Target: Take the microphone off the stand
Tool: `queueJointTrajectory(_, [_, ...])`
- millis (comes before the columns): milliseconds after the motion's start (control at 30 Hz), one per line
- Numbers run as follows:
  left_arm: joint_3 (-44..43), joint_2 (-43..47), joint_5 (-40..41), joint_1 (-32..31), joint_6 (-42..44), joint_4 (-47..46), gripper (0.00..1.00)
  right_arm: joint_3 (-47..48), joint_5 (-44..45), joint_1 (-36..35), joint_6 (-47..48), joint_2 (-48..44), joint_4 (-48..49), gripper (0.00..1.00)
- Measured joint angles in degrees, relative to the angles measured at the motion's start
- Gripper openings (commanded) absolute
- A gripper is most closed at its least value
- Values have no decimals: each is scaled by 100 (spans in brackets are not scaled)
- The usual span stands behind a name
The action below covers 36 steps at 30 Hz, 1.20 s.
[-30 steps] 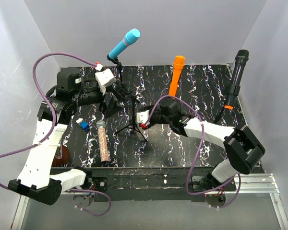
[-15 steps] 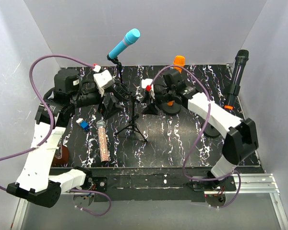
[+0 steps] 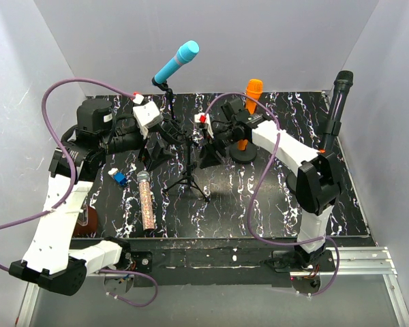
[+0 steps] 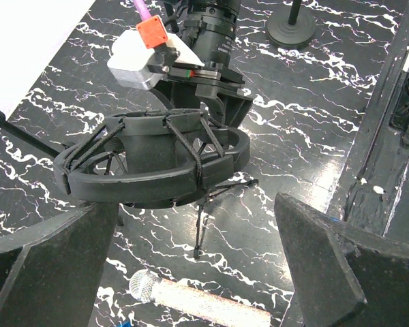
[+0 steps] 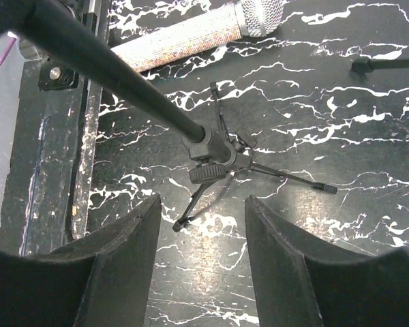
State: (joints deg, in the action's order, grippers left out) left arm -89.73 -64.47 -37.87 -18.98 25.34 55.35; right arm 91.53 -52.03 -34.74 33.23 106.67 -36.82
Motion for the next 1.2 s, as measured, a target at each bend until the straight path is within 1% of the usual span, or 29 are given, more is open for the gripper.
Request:
queueJointTrajectory(200, [0, 9, 22, 0, 17, 28, 98, 247, -179, -4, -31, 221, -68, 58])
queueJointTrajectory(667, [0, 2, 48, -2, 50, 33, 98, 245, -350, -92, -426, 431, 107, 45])
queueJointTrajectory(767, [0, 2, 61, -2, 63, 35, 98, 245, -358, -96, -490, 439, 157, 37])
queueJointTrajectory(867, [0, 2, 83, -2, 70, 37, 98, 245, -337, -103, -514, 442, 240, 25])
queueJointTrajectory(967, [0, 2, 103, -2, 85, 46, 98, 236, -326, -103, -568, 442, 264, 17])
queueJointTrajectory(1067, [0, 2, 125, -2, 116, 74, 98, 138, -372, -101, -636, 424, 411, 7])
queueJointTrajectory(1100, [0, 2, 142, 0, 129, 94, 98, 66, -398, -101, -671, 396, 509, 4])
queueJointTrajectory(1200, [0, 2, 155, -2, 203, 146, 98, -273, -372, -96, -782, 201, 898, 1])
